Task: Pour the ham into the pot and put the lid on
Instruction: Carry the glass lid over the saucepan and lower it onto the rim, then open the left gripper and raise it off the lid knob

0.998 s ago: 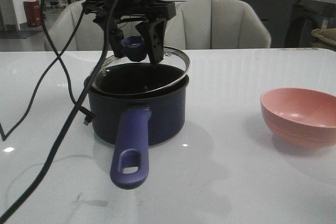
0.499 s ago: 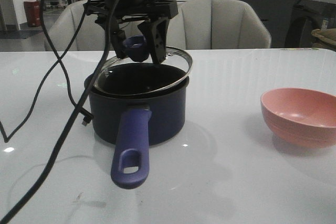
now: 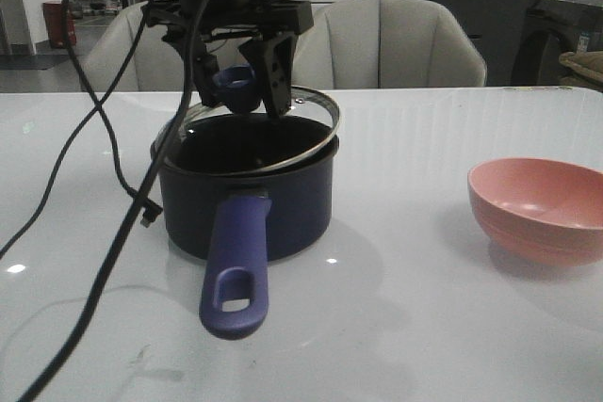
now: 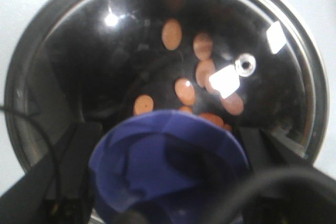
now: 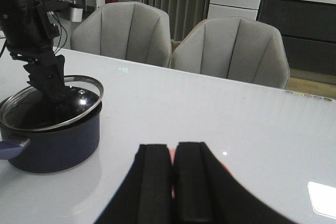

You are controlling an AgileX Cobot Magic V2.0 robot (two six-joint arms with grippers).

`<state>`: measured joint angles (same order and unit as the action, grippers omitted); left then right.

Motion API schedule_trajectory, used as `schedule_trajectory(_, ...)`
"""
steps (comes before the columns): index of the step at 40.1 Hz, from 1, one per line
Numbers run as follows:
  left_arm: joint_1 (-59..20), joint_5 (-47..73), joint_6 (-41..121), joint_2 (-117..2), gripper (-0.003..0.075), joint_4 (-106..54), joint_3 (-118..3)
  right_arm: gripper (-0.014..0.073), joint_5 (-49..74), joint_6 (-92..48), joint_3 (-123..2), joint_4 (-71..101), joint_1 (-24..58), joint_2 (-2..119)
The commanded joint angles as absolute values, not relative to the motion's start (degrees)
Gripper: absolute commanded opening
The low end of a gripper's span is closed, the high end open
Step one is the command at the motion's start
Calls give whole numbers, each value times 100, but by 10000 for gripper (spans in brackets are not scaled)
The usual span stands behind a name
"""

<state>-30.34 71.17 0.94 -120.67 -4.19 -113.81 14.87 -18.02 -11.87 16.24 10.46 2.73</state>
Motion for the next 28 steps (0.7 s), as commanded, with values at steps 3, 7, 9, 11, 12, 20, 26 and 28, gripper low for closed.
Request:
schedule_trajectory(3,-3062,7366,104,-11638,126,-397,-11493,153,1037,-1848,-1345,1670,1072,346)
schedule_trajectory(7,-3062,7366,104,-11638,126,-392,-11493,153,1037,-1848,-1345,1670,1072,346)
schedule_trajectory(9,-3062,7366,104,-11638,126,-392,-11493,153,1037,-1848,-1345,1670,1072,346)
schedule_trajectory(11,-3062,7366,104,-11638,128,-392,-11493,153,1037,-1848,-1345,1670,1072,346)
schedule_trajectory(12,-3062,7366,104,-11638,131,-392,-11493,153,1037,-1848,-1345,1670,1072,346)
schedule_trajectory(20,-3062,7366,104,-11638,347,-392,-11493,153,1037,-1848,-1345,1670,1072,346)
schedule_trajectory(26,-3062,7366,104,-11638,526,-392,-11493,153,1037,-1848,-1345,1670,1072,346)
schedule_trajectory(28,-3062,7366,104,-11638,532,-369,-11504,153,1037,-1848,-1345,1670,1072,346)
